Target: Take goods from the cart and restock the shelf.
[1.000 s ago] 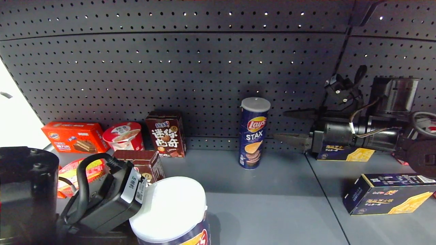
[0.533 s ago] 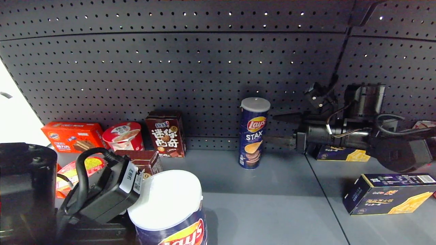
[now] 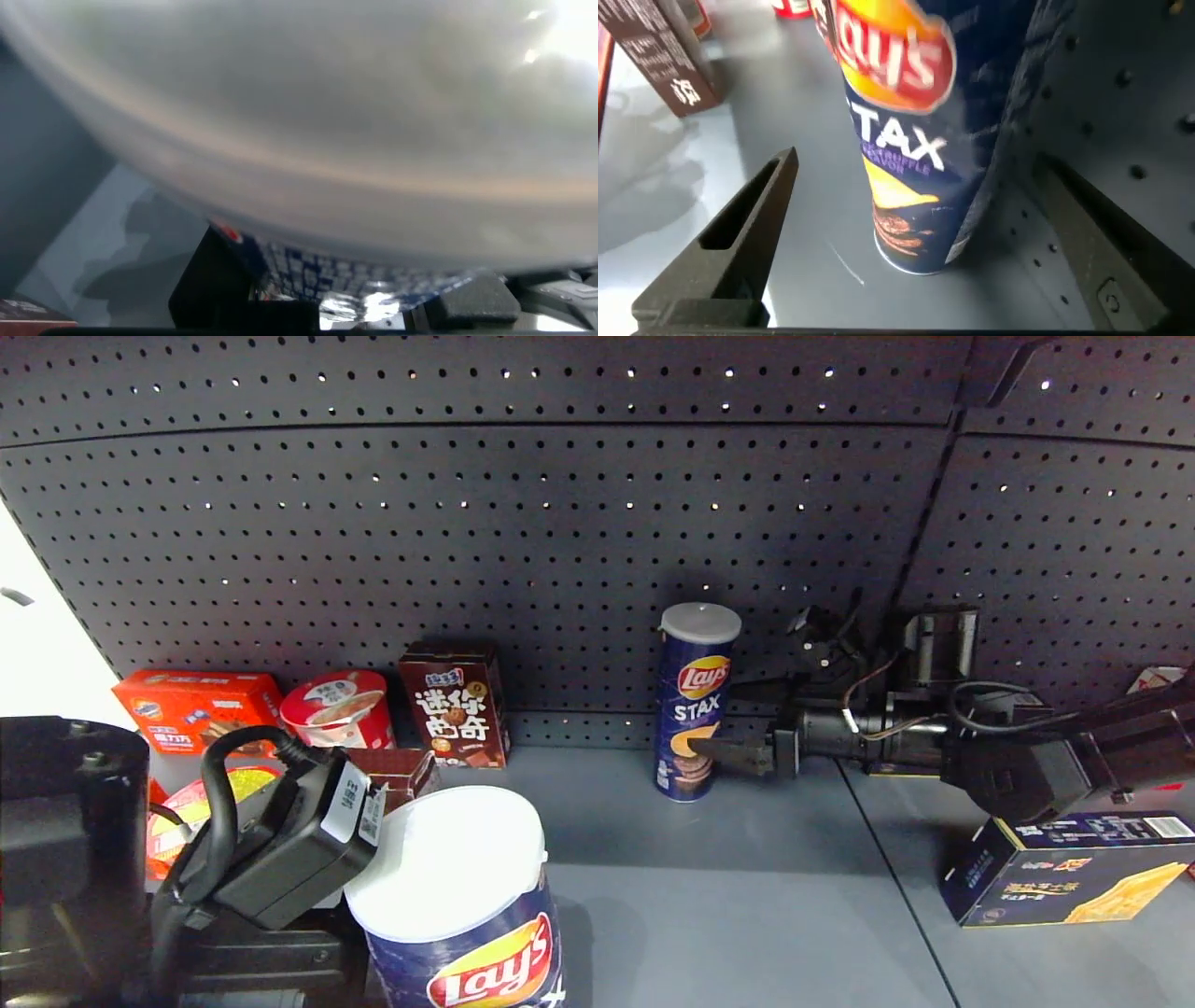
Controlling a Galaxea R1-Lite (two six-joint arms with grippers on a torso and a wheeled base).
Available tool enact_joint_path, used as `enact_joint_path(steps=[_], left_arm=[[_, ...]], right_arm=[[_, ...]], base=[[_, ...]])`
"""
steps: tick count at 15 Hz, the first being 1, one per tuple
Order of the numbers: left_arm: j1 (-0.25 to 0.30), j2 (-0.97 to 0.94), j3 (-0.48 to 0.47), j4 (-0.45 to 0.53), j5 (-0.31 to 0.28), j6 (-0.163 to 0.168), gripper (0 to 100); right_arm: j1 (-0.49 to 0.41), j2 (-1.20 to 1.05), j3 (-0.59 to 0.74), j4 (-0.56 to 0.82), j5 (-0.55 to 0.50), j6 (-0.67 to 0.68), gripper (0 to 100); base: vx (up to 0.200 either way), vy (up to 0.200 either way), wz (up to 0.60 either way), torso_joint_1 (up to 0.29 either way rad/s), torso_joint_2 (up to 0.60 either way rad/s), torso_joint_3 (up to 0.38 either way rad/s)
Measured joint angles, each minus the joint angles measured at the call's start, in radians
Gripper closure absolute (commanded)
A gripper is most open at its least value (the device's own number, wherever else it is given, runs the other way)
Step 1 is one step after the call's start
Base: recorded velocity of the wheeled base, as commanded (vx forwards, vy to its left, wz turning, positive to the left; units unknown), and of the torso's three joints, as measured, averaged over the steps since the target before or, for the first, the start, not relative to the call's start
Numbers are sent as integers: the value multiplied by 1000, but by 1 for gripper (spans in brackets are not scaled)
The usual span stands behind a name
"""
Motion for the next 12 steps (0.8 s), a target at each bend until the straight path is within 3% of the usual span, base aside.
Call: enact_joint_path(steps=[8, 12], left_arm=[[12, 0, 1, 0, 0, 0, 100], [13, -5, 8, 1, 0, 0, 100]], right_arm=[[26, 37, 11, -16, 30, -2, 0], [39, 1, 96, -16, 30, -22, 0]], base=[[0, 0, 0, 0, 0, 0], [0, 0, 0, 0, 0, 0]])
